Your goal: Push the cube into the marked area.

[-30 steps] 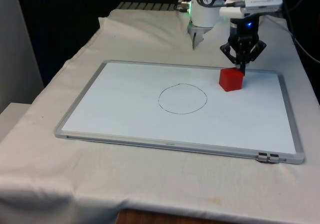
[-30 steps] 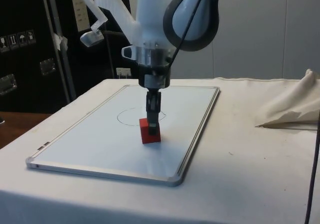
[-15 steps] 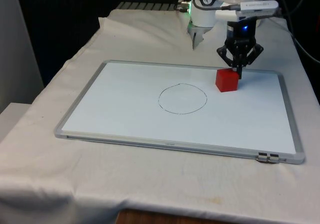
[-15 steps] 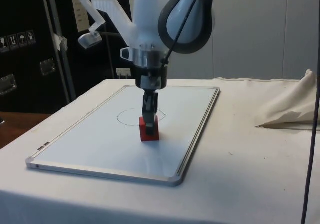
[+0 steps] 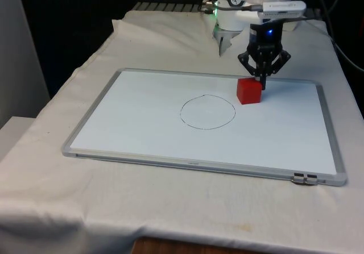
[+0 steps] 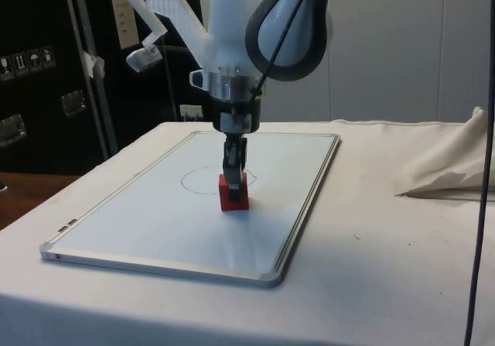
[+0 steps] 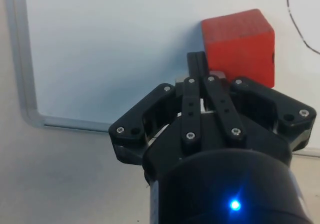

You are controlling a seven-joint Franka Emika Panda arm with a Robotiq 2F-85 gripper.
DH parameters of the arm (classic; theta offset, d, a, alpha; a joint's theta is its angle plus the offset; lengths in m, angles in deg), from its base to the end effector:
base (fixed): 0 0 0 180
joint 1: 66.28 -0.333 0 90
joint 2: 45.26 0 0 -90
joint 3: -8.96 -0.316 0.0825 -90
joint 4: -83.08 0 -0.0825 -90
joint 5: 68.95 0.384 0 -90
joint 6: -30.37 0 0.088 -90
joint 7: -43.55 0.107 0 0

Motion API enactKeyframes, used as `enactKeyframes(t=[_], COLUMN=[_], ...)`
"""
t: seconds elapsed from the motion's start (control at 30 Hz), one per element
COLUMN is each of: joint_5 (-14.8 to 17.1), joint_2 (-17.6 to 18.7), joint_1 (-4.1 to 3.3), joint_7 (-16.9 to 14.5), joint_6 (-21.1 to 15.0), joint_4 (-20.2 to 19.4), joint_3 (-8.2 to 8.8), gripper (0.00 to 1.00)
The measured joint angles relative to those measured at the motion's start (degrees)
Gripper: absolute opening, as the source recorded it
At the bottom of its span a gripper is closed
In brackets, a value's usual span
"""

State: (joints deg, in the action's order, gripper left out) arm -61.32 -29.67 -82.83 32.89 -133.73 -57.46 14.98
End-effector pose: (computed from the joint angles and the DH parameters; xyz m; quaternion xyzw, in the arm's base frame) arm 0.4903 0.0819 0.2044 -0.9897 -0.1244 -0.0709 0.0087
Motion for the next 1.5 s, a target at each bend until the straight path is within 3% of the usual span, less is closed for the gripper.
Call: enactKeyframes(t=[0.3, 0.7, 1.2, 1.5], joint_5=[-3.4, -3.7, -3.8, -7.4], joint_2=[-0.6, -0.6, 1.0, 1.1], joint_1=[0.00, 0.00, -0.11, -0.11], joint_7=[0.0, 0.0, -4.6, -4.8], joint_6=[1.8, 2.1, 4.8, 8.2], joint_4=[-0.4, -0.3, 0.6, 1.9], joint_3=[1.26, 1.32, 1.60, 3.15], gripper=[0.00, 0.00, 0.00, 0.00])
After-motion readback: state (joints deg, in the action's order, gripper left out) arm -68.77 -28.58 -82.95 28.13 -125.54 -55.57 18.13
